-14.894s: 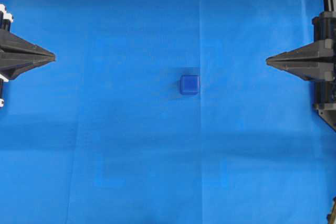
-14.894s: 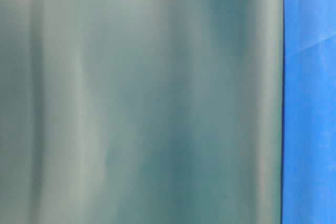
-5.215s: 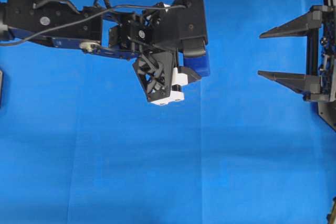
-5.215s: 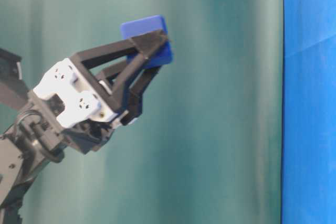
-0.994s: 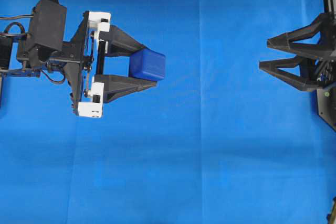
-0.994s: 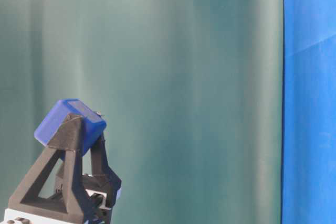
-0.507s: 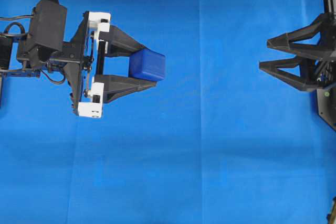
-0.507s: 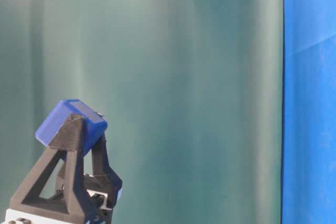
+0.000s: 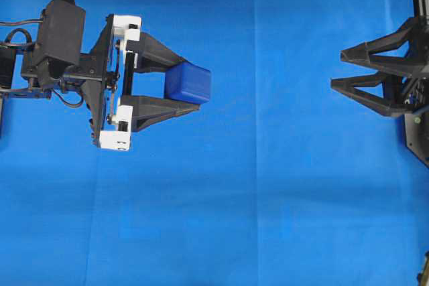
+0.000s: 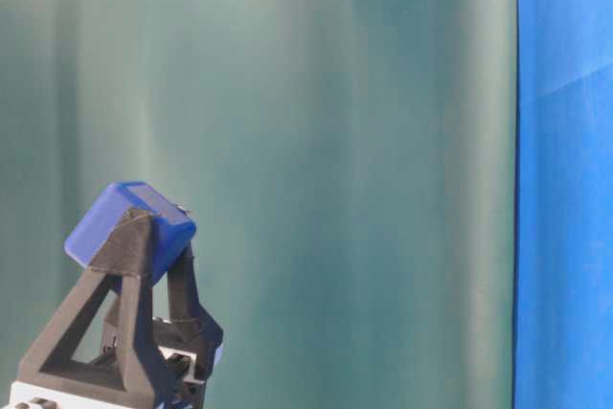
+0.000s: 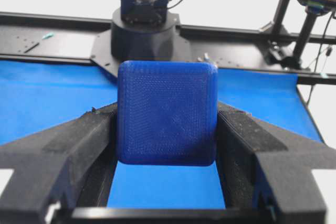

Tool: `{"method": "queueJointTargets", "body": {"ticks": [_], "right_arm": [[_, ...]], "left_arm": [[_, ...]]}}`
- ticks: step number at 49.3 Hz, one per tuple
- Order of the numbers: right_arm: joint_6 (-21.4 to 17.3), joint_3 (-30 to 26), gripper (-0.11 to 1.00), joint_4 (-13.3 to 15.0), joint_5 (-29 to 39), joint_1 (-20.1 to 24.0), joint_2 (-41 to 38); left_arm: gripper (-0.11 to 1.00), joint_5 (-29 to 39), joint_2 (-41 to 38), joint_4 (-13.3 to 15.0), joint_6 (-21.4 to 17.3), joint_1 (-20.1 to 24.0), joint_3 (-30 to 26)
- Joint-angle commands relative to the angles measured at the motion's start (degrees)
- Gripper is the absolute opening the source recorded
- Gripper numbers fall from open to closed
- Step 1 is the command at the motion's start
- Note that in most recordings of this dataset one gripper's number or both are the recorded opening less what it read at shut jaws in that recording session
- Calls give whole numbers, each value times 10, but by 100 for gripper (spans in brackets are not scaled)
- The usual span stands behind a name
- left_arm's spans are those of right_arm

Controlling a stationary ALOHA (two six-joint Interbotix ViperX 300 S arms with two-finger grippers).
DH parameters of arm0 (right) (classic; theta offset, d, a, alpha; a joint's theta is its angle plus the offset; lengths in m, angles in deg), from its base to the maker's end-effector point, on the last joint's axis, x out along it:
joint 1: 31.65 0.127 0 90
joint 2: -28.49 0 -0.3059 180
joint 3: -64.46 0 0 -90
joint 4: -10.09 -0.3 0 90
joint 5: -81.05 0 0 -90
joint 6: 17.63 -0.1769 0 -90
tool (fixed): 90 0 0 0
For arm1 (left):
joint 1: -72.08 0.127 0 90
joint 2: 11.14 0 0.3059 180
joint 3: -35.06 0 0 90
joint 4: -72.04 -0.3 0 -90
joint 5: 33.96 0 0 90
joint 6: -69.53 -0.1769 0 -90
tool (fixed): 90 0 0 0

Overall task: Handover the blue block to the right arm after grasping it with the left arm, then place it in the designated position.
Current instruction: 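Hold the cube with the left gripper while the right gripper reorients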

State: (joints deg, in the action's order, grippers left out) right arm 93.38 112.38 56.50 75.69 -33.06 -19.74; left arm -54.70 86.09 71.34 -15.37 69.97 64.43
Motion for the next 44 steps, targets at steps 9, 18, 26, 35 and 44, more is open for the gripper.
{"method": "queueJointTargets", "body": {"ticks": [9,18,26,35,44], "right_arm": [[-2,-18,92,1,-4,1,-3],[-2,-18,92,1,-4,1,-3],[-2,-19,92,1,-4,2,-4],[-2,-23,92,1,-7,1,-11],[-2,-40,92,1,-22,2,-43]], "left_arm": [[46,-6,11,0,1,-2,-6],[46,-6,10,0,1,-1,-6],[46,-6,11,0,1,-2,-5],[46,-6,11,0,1,-2,-4],[46,-6,10,0,1,-2,-4]]}}
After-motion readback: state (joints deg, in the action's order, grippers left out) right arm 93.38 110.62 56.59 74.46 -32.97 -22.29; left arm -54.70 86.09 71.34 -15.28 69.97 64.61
